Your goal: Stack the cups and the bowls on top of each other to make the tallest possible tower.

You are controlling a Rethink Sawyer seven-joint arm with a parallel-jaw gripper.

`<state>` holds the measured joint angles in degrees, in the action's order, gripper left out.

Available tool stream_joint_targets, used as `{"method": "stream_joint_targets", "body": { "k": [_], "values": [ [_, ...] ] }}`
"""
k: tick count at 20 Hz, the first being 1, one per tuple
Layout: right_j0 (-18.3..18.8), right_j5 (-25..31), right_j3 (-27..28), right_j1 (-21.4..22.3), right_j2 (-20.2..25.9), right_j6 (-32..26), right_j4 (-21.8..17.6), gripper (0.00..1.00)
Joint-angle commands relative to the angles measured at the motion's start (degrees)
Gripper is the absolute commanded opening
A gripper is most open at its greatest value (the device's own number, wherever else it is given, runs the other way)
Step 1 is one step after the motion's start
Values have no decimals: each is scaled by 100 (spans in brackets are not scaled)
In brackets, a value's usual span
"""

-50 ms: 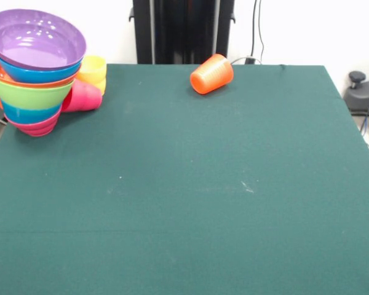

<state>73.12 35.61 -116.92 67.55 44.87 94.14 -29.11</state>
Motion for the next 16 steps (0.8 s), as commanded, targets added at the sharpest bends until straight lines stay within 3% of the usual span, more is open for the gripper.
{"method": "stream_joint_targets", "body": {
  "k": [1, 8, 13, 16],
  "values": [
    [-1051, -688, -603, -371, -1065, 1542, -715, 100],
    [-2030, -1059, -239, -944, -1991, 2271, -1270, 100],
    [-2781, -1394, 237, -1622, -2726, 2835, -1731, 100],
    [-3038, -1642, 399, -1878, -3030, 2989, -1853, 100]
  ]
}}
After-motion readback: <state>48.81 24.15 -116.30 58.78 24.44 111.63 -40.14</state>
